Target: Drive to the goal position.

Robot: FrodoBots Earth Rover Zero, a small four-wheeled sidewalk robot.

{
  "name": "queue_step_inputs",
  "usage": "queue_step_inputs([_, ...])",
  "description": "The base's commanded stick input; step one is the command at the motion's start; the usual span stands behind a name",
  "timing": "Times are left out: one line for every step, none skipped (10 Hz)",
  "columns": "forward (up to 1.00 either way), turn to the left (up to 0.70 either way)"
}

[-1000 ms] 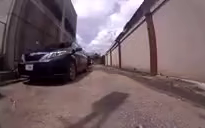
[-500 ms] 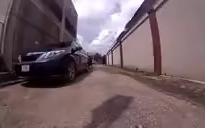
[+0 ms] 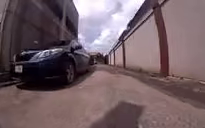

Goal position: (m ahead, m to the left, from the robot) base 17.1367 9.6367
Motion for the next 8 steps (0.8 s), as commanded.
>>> queue_step_inputs([0.7, 0.02])
queue_step_inputs([0.7, 0.02])
queue_step_inputs([0.7, 0.02])
queue_step_inputs([0.7, 0.02])
queue_step_inputs([0.7, 0.02])
queue_step_inputs([0.7, 0.02])
queue_step_inputs([0.7, 0.02])
queue_step_inputs([0.7, 0.02])
